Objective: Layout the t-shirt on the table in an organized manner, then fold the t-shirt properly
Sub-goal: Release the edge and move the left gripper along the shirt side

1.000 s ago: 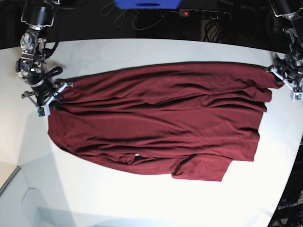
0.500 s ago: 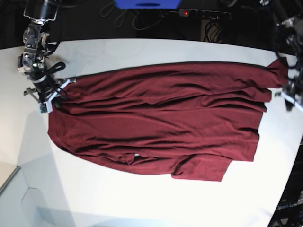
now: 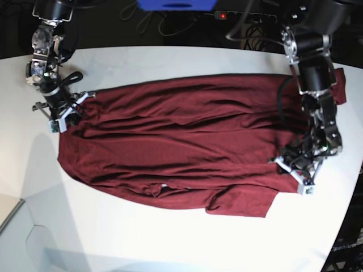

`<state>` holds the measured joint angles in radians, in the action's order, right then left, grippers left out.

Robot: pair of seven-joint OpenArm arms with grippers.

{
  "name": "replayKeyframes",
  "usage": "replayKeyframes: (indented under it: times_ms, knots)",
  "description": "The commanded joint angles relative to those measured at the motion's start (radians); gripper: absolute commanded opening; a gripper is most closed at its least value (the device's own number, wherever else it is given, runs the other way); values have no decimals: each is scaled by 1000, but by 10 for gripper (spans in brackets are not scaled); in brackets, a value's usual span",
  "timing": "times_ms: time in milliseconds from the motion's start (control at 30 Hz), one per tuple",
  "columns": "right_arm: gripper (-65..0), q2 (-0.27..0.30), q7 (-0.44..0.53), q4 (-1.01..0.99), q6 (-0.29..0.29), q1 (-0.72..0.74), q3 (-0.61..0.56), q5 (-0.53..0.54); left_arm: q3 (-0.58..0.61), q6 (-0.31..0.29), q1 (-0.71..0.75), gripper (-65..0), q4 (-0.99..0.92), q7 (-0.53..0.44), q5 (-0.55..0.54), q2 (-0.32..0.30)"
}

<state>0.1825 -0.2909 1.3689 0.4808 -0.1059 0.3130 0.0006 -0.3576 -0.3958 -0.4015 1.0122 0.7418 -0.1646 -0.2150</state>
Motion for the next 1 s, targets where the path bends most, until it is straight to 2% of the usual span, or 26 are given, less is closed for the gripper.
replayKeyframes:
  times_ms: [0,200,333,500,600,800,967]
  knots:
    - [-650,12,8,14,0,7,2,3,2,1,-61,-468,-22,-46,-11,-14]
    - [-650,16,11,16,0,7,2,3,-2,2,-193,-469,-303,-178,-11,-25]
    - [-650,16,11,16,0,8,2,3,2,11,-233,-469,-467,-261,-11,-57]
    - [-650,15,12,16,0,8,2,3,5,182,-248,-468,-563,-344,-11,-64]
    - [-650,15,12,13,0,7,2,3,7,211,-245,-465,-573,-400,-11,-62]
    - [-650,18,11,10,0,5,2,0,7,211,-265,-464,-577,-540,-10,-56]
    - [-650,44,11,8,0,5,2,0,5,212,-363,-464,-740,-690,-11,-73]
